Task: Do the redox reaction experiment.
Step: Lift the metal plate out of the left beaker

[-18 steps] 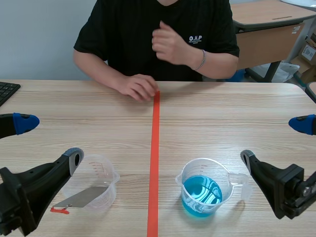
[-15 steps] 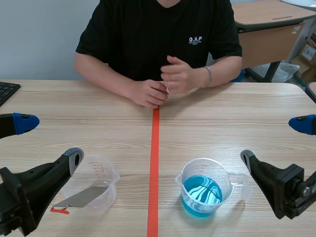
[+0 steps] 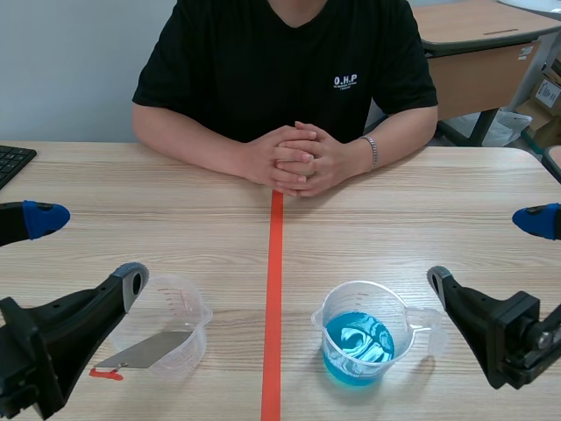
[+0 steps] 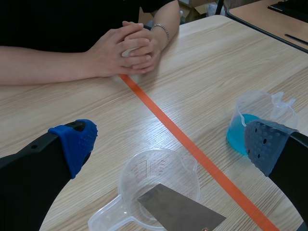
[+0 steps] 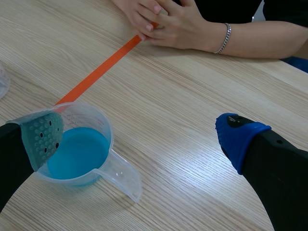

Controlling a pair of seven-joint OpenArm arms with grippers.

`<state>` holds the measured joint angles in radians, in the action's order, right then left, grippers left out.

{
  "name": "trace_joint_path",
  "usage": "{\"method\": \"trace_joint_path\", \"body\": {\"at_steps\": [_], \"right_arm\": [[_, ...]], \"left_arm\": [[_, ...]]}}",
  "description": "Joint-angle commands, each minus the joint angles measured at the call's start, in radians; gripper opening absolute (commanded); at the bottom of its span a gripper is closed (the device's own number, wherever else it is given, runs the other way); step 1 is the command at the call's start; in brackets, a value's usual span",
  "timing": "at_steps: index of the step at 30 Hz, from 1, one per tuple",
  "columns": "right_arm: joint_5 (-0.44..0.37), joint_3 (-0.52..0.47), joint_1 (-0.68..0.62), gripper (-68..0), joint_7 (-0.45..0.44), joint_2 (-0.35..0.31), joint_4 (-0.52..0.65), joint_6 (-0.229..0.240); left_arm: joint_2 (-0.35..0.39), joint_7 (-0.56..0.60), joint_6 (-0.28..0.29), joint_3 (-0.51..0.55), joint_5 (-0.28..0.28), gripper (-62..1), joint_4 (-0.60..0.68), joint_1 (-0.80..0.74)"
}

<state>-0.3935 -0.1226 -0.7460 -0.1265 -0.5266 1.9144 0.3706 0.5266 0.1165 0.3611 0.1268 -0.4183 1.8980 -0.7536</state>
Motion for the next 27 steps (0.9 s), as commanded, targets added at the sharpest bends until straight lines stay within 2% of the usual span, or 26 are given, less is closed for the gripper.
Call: {"method": "trace_joint_path", "body": {"at_steps": [1,27], "right_arm": [[-0.010,-0.002,0.001,0.4,-0.014,-0.011,0.015,-0.004],[0.001,-0.002,0.001,0.4,-0.014,-0.011,0.015,-0.004]], "left_arm": [[0.003,0.014,0.001,-0.002,-0.004,1.4,0.018,0.000],[0.003,0.014,0.000,-0.002,-0.004,1.4,0.018,0.000]]}}
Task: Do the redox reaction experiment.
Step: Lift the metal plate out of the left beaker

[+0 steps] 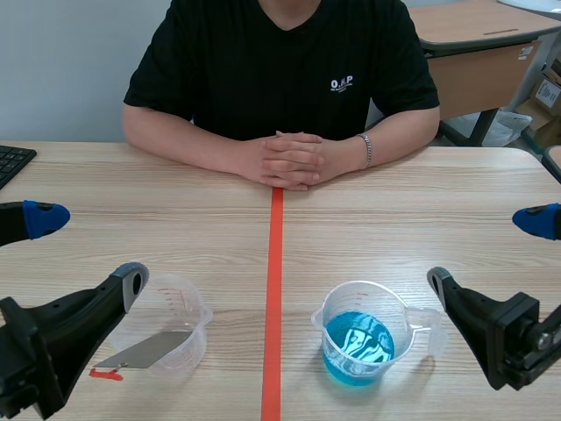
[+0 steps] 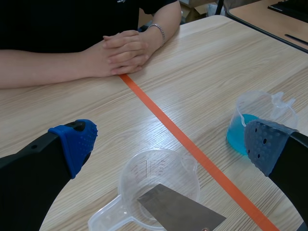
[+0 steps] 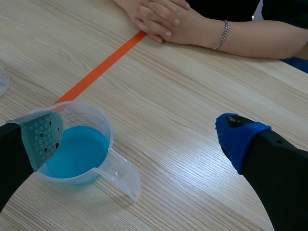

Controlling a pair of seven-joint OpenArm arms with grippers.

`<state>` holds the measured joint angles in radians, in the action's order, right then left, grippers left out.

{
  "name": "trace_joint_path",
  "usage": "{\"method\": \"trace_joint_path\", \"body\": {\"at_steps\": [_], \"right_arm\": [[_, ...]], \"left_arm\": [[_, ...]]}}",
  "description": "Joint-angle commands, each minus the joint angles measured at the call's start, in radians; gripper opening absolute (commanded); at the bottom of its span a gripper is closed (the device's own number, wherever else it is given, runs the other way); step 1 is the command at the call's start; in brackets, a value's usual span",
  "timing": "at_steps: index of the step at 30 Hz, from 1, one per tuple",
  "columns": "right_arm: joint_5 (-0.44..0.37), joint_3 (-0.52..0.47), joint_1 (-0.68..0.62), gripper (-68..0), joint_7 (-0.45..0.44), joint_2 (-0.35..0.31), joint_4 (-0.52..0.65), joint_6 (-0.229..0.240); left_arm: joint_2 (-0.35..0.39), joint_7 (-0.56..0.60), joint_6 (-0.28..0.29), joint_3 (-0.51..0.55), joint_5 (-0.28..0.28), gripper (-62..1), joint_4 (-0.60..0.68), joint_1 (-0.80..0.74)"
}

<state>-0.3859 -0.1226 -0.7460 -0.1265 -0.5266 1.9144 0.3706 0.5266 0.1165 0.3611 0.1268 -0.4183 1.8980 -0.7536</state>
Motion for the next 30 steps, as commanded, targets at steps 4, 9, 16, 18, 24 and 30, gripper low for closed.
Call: {"method": "trace_joint_path", "body": {"at_steps": [4,9,16,18,24,30], "right_arm": [[-0.007,-0.002,0.001,0.4,-0.015,-0.011,0.015,-0.004],[-0.003,-0.001,0.013,0.4,-0.018,-0.011,0.015,-0.003],[0.005,0.000,0.048,0.4,-0.023,-0.011,0.015,0.000],[0.005,0.000,0.049,0.4,-0.026,-0.011,0.015,0.001],[0.046,0.026,0.065,0.4,-0.059,-0.019,0.020,0.012],[0.085,0.095,0.095,0.4,-0.069,-0.019,0.020,0.012]], "left_arm": [[0.004,0.014,-0.025,0.000,-0.003,1.4,0.018,-0.003],[0.009,0.038,-0.036,0.038,0.001,1.4,0.018,-0.057],[0.008,0.121,-0.036,0.130,0.094,1.4,0.018,-0.186],[0.008,0.142,-0.036,0.160,0.094,1.4,0.018,-0.225],[0.006,0.204,-0.036,0.247,0.095,1.4,0.018,-0.351],[-0.019,0.208,-0.046,0.269,0.095,1.4,0.018,-0.473]]}}
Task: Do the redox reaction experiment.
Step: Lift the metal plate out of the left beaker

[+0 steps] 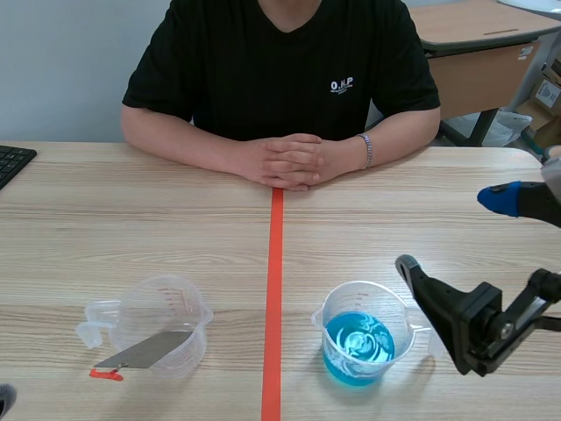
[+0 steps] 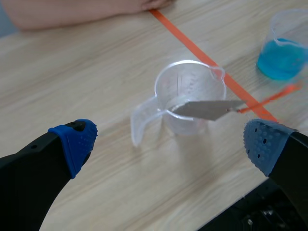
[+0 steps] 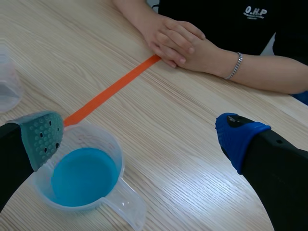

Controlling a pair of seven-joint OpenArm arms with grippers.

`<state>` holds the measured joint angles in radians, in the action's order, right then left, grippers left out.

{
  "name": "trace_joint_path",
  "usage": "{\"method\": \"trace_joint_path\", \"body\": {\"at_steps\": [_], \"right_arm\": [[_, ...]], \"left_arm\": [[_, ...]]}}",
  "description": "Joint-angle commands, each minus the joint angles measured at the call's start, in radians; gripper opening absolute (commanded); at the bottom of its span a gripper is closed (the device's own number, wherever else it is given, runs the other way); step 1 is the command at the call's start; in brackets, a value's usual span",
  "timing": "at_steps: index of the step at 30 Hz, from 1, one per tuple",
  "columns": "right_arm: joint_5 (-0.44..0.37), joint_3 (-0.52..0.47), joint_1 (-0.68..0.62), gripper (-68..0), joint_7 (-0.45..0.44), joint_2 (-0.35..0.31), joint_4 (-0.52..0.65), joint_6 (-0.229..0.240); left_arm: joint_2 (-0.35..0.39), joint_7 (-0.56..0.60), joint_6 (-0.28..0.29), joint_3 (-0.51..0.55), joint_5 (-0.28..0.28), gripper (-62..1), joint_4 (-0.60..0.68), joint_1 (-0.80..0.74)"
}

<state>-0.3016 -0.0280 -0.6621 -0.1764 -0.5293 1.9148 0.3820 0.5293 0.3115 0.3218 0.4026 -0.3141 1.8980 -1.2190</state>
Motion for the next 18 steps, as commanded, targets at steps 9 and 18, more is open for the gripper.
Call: {"method": "trace_joint_path", "body": {"at_steps": [9,18], "right_arm": [[0.123,0.116,0.034,0.4,-0.092,-0.021,0.058,0.008],[0.164,0.254,0.063,0.4,-0.138,-0.082,0.082,0.008]], "left_arm": [[-0.192,0.014,-0.024,-0.006,0.110,1.4,0.006,-0.056],[-0.247,0.017,-0.023,-0.007,0.121,1.4,-0.001,-0.098]]}}
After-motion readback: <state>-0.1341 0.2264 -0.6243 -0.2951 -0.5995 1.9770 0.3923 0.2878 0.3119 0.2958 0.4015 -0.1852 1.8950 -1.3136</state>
